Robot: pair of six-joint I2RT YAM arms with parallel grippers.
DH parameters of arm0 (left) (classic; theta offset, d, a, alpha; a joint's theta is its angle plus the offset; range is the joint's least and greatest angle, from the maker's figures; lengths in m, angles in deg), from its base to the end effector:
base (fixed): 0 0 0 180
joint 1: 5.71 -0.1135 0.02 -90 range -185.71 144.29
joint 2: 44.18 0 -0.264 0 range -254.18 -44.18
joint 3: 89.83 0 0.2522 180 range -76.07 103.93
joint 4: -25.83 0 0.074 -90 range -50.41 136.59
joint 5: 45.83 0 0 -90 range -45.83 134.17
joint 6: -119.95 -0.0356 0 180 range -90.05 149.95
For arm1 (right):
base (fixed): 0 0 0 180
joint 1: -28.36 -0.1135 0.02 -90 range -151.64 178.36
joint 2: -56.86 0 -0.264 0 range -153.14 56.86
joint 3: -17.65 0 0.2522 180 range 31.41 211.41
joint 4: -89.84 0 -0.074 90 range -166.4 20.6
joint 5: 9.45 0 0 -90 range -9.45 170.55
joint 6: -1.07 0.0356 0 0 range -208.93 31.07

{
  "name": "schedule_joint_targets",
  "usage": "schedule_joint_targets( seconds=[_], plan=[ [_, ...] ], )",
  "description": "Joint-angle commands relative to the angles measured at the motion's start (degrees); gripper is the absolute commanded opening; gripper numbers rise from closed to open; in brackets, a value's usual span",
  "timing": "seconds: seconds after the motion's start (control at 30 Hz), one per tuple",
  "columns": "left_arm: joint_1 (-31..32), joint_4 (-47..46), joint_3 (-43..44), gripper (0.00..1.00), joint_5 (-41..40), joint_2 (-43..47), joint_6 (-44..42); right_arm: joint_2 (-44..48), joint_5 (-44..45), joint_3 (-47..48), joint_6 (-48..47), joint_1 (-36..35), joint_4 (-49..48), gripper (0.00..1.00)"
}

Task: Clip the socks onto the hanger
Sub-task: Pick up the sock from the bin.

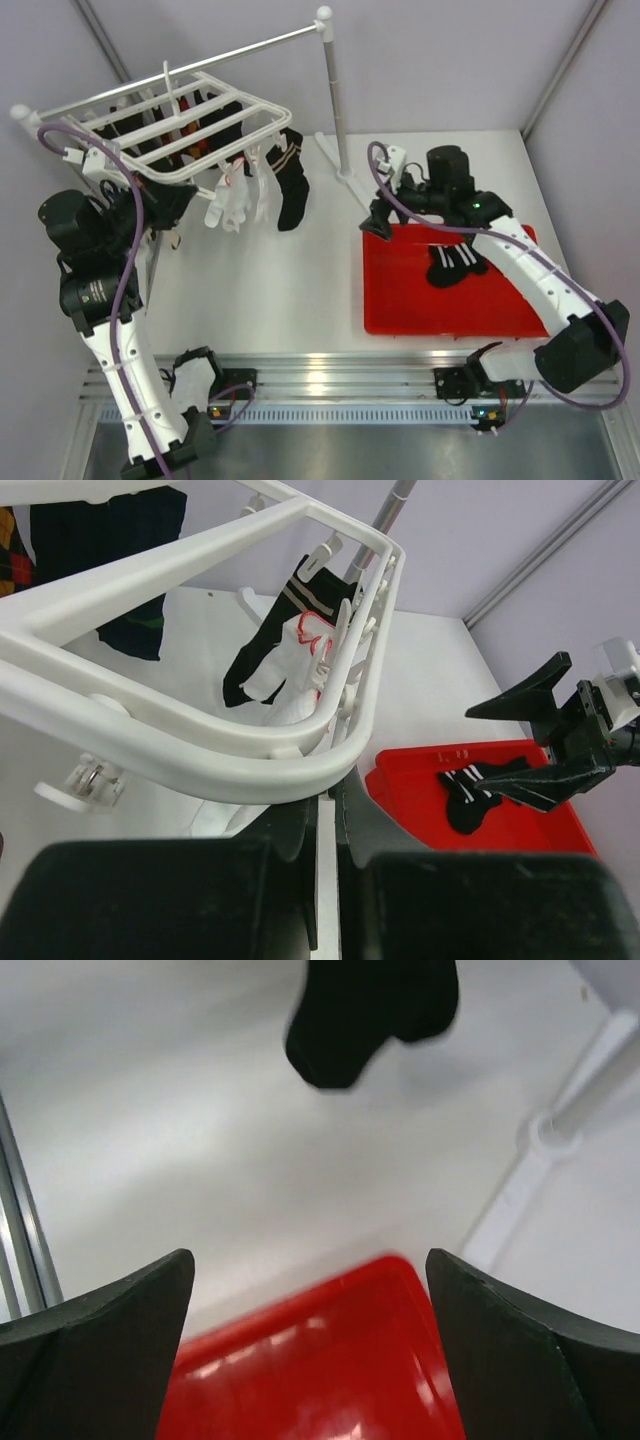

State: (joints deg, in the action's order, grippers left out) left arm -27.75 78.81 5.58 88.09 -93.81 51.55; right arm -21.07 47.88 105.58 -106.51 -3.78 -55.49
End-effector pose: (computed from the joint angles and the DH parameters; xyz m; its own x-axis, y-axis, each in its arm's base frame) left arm 0.1240 0.0235 0.4829 -0.2433 -0.3846 -0.8904 0.2990 0.8436 -0.4461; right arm 0.2503 0.1799 0.3721 -0.0762 -0.3481 -0.9343 -0.9296 0.3637 -0.0597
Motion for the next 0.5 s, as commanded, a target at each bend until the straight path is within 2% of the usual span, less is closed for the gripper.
schedule_joint_targets(
  seconds=[0.0,0.13,0.2,0.23,0.3,0.33,0.43,0.47],
  plan=[
    [0.0,-3.1,-1.0,0.0,0.5,0.1,0.5,5.1,-2.9,-3.8,-6.5,9.3,17.8,0.97],
    [0.0,-4.2,-2.5,0.0,1.3,0.7,1.9,10.9,2.6,-14.2,-13.1,23.0,19.7,0.91],
    [0.0,-4.4,-3.2,0.0,1.8,0.8,2.4,11.6,4.3,-17.0,-17.7,26.7,19.5,0.81],
    [0.0,-4.6,-3.2,0.0,2.0,0.8,2.5,11.2,4.3,-18.7,-25.1,28.5,20.5,0.76],
    [0.0,-4.7,-3.2,0.0,2.0,0.8,2.4,10.3,4.4,-20.0,-31.9,35.0,22.1,0.68],
    [0.0,-4.8,-3.2,0.0,1.8,0.8,2.3,8.3,4.0,-20.1,-39.8,36.6,23.2,0.67],
    [0.0,-4.8,-2.7,0.0,1.6,0.5,2.4,2.0,3.3,-16.6,-52.5,42.5,28.7,0.62],
    [0.0,-4.7,-2.5,0.0,2.0,0.5,2.4,0.5,3.3,-15.6,-54.2,43.2,29.4,0.62]
  ],
)
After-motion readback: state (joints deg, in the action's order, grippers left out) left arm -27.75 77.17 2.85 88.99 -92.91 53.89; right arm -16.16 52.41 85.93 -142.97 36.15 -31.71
